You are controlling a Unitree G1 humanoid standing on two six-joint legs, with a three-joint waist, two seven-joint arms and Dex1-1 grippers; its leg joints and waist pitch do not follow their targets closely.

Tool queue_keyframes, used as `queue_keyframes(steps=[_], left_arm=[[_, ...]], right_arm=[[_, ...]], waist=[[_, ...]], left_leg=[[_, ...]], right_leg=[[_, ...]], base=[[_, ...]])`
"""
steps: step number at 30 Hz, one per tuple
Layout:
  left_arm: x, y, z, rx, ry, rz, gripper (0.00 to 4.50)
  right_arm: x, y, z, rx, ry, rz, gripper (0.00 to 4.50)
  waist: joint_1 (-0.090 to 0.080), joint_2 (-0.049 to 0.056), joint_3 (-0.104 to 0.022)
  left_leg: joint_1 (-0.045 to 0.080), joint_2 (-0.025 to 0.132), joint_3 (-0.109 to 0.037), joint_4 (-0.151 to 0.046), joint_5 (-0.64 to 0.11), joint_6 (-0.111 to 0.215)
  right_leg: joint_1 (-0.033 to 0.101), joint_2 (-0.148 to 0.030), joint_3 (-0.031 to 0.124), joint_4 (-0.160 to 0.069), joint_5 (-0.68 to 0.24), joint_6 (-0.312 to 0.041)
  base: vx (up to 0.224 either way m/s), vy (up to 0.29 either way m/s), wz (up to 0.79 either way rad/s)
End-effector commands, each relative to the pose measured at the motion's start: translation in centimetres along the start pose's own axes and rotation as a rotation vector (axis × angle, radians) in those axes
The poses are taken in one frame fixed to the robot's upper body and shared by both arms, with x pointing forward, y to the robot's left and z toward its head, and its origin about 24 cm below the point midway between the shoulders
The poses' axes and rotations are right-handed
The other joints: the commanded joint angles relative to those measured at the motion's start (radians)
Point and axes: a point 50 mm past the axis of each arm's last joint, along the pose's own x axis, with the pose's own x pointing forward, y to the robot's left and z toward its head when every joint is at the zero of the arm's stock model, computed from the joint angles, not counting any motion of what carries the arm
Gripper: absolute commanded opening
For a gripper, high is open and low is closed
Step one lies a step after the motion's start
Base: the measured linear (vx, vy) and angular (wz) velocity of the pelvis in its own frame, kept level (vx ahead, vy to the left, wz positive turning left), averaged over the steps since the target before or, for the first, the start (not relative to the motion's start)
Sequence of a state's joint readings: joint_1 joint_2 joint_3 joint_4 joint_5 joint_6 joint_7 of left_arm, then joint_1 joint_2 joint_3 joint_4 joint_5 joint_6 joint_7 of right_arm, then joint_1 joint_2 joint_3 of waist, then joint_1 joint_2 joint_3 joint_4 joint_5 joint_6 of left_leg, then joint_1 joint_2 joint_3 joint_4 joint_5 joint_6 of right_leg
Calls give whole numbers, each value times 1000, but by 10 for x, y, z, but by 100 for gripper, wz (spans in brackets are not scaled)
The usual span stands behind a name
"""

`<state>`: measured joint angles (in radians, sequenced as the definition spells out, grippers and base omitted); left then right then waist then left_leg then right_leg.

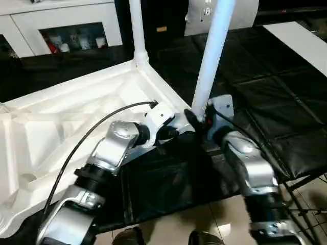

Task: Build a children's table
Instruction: Rotate leg to tighten

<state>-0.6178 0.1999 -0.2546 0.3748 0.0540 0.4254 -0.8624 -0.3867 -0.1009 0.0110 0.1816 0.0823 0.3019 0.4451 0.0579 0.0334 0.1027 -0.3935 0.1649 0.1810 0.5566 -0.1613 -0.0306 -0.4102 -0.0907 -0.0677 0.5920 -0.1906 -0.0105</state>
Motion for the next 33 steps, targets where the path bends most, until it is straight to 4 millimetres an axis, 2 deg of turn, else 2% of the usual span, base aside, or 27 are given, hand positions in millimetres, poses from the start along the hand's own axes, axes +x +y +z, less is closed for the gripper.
queue_keyframes(steps=[1,3,5,6,7,8,10,13,14,17,21,23,24,27,31,33], left_arm=[[-3,-9,1,71,-27,-128,0],[-7,-10,-4,95,-21,-175,0],[-10,-10,-6,108,-12,-201,0],[-16,-9,-12,152,15,-258,0],[-19,-8,-15,174,32,-289,0],[-21,-8,-16,183,38,-304,0],[-32,-6,-21,211,57,-413,0],[-35,-6,-21,209,56,-455,0],[-39,-6,-21,218,68,-509,0],[-43,-6,-22,237,91,-577,0],[-46,-6,-21,259,108,-636,0],[-46,-7,-21,261,110,-646,0],[-45,-8,-20,269,111,-663,0],[-44,-8,-20,274,109,-671,0],[-44,-8,-20,272,107,-680,0],[-45,-8,-21,273,109,-683,0]], right_arm=[[-6,4,2,-40,-15,168,361],[-13,-2,5,-65,-22,219,370],[-17,-5,6,-75,-22,257,398],[-26,-9,7,-111,1,351,404],[-31,-11,6,-138,25,409,409],[-34,-12,5,-154,38,435,409],[-48,-19,3,-202,117,599,409],[-51,-21,4,-193,129,649,409],[-54,-23,5,-195,142,705,392],[-56,-25,7,-196,156,769,381],[-54,-25,7,-195,172,822,339],[-53,-24,7,-193,173,836,335],[-53,-19,6,-184,179,881,309],[-53,-15,5,-171,184,924,298],[-53,-13,4,-144,191,964,272],[-53,-12,4,-138,195,978,248]], waist=[[3,-5,-68],[4,-3,-67],[5,-5,-65],[8,-1,-65],[11,-1,-64],[13,0,-64],[20,0,-65],[29,0,-65],[29,-3,-65],[33,-3,-70],[34,-6,-71],[37,-5,-72],[38,-7,-73],[42,-6,-75],[51,-9,-74],[52,-6,-73]], left_leg=[[15,57,-21,-46,-98,132],[14,59,-21,-46,-104,136],[17,61,-20,-47,-140,131],[22,64,-20,-48,-158,123],[22,66,-20,-49,-163,116],[22,66,-20,-49,-166,115],[22,66,-20,-47,-170,114],[21,69,-18,-48,-185,109],[21,69,-17,-47,-187,109],[21,71,-18,-45,-164,111],[20,69,-17,-42,-154,119],[21,70,-17,-41,-156,116],[20,70,-17,-41,-151,116],[20,70,-17,-39,-141,121],[21,72,-17,-39,-151,116],[22,72,-18,-40,-166,107]], right_leg=[[61,-62,46,-51,42,-269],[61,-62,46,-51,32,-273],[58,-62,47,-56,-23,-272],[55,-63,48,-57,-52,-272],[56,-61,49,-57,-60,-267],[55,-62,49,-57,-60,-268],[57,-60,47,-54,-54,-269],[54,-65,48,-54,-76,-276],[54,-65,48,-54,-80,-278],[53,-65,46,-48,-68,-291],[53,-67,46,-47,-59,-300],[53,-67,45,-47,-70,-299],[54,-67,45,-47,-67,-298],[53,-67,45,-45,-61,-298],[52,-69,46,-46,-93,-293],[50,-68,46,-48,-114,-288]], base=[[0,0,0],[0,0,0],[0,0,0],[0,0,0],[0,0,0],[0,0,0],[0,0,0],[0,0,0],[0,0,0],[0,0,0],[0,0,0],[0,0,0],[0,0,0],[0,0,0],[0,0,0],[0,0,0]])
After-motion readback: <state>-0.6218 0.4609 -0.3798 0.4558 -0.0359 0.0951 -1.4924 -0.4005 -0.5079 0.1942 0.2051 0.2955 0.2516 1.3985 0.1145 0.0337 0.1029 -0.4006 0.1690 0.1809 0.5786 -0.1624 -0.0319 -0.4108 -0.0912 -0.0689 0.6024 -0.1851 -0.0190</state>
